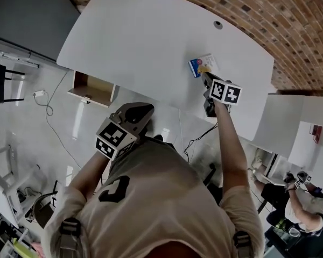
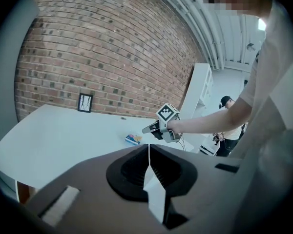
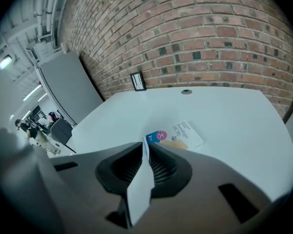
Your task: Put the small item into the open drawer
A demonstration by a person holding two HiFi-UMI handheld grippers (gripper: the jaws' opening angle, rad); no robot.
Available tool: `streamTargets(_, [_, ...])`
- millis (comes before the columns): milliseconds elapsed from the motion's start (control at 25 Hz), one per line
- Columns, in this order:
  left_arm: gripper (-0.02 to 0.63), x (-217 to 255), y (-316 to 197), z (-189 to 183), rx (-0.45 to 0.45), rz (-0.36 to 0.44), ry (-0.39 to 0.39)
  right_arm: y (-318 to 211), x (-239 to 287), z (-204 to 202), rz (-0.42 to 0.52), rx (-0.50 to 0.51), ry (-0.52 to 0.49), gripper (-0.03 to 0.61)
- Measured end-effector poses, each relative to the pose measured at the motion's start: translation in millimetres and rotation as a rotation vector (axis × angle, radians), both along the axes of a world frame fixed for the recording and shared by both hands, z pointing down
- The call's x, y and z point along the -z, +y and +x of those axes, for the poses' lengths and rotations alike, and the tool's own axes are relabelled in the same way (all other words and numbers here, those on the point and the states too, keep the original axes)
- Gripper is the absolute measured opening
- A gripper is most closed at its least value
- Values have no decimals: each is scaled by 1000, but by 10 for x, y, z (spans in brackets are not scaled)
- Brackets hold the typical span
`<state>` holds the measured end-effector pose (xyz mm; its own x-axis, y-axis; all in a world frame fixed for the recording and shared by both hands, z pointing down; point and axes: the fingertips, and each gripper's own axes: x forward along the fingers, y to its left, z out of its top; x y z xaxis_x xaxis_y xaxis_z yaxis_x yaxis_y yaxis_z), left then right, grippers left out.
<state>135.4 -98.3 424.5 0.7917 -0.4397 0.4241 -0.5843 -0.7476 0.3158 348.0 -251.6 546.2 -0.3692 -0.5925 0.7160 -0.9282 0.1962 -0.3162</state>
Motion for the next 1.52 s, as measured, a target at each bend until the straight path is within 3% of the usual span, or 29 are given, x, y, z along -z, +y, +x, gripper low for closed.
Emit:
streamTargets(320, [9, -167, -144, -297, 44, -49, -20, -418, -384, 140, -49, 8, 138, 11])
streamTargets(360, [9, -184, -159, -323, 46, -54, -21, -441, -431, 133, -59, 12, 137, 55])
streamTargets(400, [9, -198, -175, -345, 47, -57, -22, -458, -477, 118, -71, 17, 131, 138])
streamTargets(640, [9, -270, -232, -458, 54, -75, -28, -494, -680, 25, -110, 73, 153, 189])
streamTargets(1520, [9, -254, -148, -455, 15, -66, -18, -12, -762, -272, -124, 73, 73, 193])
